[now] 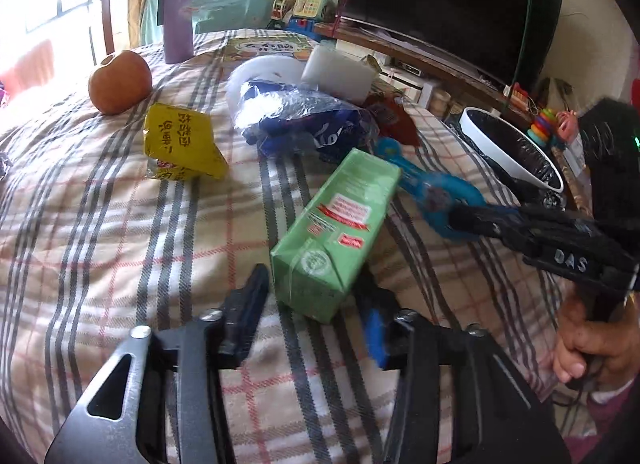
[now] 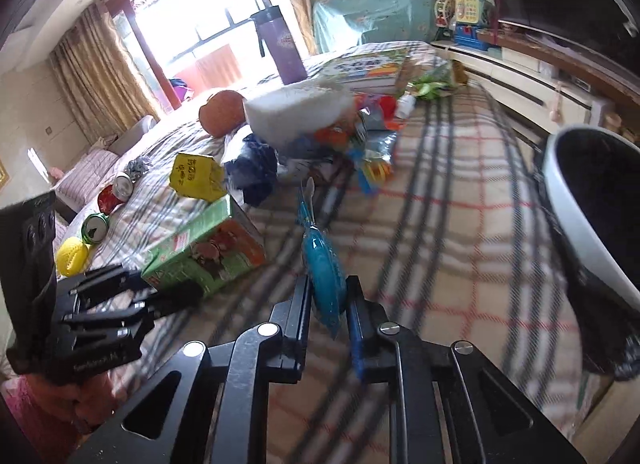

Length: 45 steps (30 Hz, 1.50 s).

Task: Collect trash
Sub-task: 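Grasp the green juice box with the left tool while the right tool grasps the blue toy, then carry both items over the bin and open both tools to drop them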

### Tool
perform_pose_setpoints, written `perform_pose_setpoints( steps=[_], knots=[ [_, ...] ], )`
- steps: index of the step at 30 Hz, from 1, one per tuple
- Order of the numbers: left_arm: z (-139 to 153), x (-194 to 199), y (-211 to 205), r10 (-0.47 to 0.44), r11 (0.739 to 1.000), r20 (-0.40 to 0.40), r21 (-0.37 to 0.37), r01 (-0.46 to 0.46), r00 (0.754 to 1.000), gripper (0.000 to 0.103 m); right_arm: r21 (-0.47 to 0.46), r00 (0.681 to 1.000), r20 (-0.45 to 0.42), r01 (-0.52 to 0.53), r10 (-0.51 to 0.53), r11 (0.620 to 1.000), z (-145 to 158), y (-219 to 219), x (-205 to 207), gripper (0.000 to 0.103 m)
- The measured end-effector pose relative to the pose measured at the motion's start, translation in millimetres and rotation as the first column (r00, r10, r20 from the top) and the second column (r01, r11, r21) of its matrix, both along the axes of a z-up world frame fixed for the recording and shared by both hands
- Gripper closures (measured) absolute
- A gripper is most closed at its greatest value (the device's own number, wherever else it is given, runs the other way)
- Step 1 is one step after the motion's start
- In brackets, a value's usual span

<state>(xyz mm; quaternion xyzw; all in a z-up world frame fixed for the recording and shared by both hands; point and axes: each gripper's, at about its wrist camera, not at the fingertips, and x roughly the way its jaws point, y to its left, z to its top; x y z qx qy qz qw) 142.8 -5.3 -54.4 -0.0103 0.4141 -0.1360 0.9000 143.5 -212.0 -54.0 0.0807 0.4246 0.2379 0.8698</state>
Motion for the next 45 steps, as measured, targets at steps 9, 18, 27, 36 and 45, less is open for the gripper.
perform_pose_setpoints(
  steps=[9, 18, 27, 36, 45],
  knots=[
    [-4.6, 2.6, -11.2, -0.011, 1.000, -0.009, -0.017, 0.011, 1.000, 0.059, 0.047, 1.000, -0.017, 0.024, -0.023, 0.999, -3.4, -13.7, -5.3, 0.081],
    [-3.9, -5.6, -23.9, -0.009, 0.999, -0.019, -0.038, 0.008, 1.000, 0.070, 0.056, 0.999, -0.007, 0.035, -0.034, 0.998, -3.9, -12.1, -2.4, 0.088],
    [10.5, -8.0, -52.1, -0.047, 0.998, 0.007, -0.052, 0.047, 0.999, 0.070, 0.023, 0.992, 0.059, 0.109, -0.110, 0.994, 11.4, -45.4, -21.8, 0.089],
    [20.7, 0.8, -102.2, -0.140, 0.988, 0.018, -0.064, 0.140, 0.990, 0.070, 0.031, 0.969, 0.072, 0.236, -0.238, 0.971, 22.8, -98.2, -33.8, 0.089],
    [25.8, 6.6, -141.7, -0.213, 0.976, 0.026, -0.050, 0.214, 0.977, 0.070, 0.040, 0.941, 0.092, 0.323, -0.326, 0.945, 32.5, -138.0, -37.4, 0.089]
  ],
)
